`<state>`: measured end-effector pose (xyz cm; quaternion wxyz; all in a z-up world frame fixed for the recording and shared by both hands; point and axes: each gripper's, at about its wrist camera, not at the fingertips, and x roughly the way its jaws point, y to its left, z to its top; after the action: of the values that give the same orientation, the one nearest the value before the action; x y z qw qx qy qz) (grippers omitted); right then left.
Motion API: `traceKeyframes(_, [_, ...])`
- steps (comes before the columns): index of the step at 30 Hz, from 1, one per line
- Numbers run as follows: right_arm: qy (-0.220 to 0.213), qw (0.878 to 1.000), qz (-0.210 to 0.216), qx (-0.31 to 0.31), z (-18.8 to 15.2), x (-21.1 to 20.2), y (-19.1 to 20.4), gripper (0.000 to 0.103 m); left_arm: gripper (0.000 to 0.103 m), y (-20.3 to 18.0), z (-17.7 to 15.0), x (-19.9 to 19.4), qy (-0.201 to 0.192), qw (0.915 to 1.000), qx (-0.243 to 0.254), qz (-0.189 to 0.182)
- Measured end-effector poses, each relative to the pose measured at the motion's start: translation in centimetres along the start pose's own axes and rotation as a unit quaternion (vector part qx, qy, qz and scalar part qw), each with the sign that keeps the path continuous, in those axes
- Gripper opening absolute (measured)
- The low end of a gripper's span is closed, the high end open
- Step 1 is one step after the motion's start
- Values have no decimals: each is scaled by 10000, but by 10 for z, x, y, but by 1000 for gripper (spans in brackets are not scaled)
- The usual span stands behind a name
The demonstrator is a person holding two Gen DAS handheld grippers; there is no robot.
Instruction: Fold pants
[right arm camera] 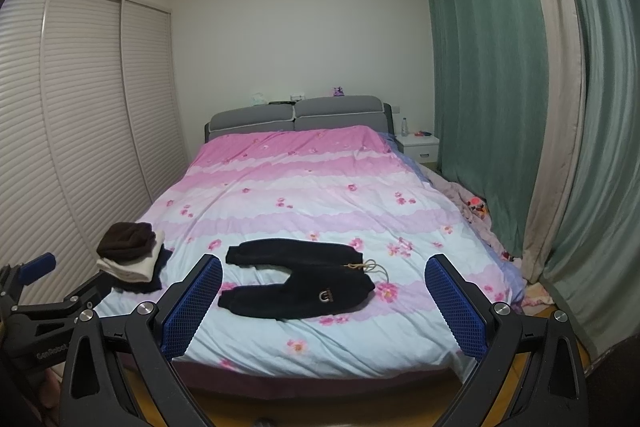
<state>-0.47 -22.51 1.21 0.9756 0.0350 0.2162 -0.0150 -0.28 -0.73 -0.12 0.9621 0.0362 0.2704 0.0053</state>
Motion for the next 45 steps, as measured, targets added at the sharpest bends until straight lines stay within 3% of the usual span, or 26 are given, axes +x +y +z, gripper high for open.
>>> traceKeyframes(45, [-27,10000,14,11,-5,-3,-2,102,103,0,3,0,17,10000,-38,-3])
